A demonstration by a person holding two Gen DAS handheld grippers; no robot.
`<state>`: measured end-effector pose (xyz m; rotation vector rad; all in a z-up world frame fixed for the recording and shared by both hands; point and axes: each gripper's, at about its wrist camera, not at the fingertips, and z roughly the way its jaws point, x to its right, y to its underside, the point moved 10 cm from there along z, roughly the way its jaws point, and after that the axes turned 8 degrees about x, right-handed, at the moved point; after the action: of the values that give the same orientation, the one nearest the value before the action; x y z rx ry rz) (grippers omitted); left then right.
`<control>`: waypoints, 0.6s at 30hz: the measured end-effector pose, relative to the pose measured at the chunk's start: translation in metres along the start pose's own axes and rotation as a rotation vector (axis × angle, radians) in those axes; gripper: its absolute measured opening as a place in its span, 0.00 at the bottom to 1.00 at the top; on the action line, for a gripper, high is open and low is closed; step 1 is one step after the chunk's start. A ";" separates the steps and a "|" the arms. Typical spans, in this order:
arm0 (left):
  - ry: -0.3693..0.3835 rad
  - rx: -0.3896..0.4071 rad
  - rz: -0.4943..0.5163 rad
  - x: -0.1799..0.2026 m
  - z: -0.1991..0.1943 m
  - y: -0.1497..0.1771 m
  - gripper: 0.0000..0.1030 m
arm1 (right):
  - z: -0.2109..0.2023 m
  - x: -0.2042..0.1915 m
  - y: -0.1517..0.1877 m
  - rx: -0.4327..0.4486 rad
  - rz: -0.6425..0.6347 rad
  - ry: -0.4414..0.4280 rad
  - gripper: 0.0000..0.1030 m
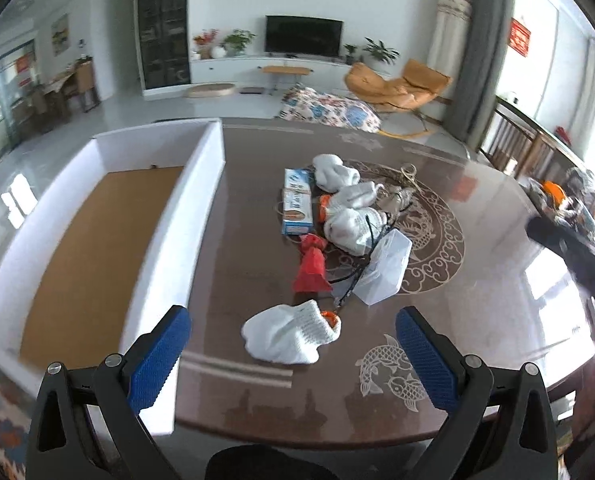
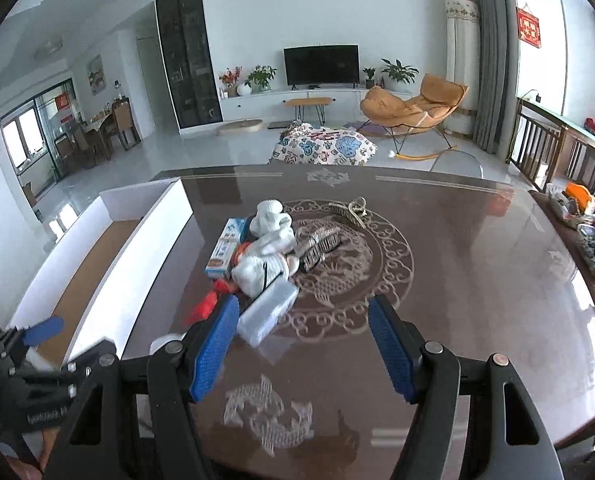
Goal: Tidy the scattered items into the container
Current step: 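Move both tools toward the scattered items on the table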
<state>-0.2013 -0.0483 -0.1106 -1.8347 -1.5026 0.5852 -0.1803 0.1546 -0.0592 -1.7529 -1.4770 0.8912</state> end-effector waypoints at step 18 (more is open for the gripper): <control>-0.102 -0.125 0.168 0.058 0.031 -0.002 1.00 | 0.049 0.033 0.047 -0.161 0.094 -0.088 0.66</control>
<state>-0.2114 0.0147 -0.1258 -2.0699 -1.4894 0.6866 -0.1927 0.1839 -0.1278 -1.9364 -1.5716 0.9298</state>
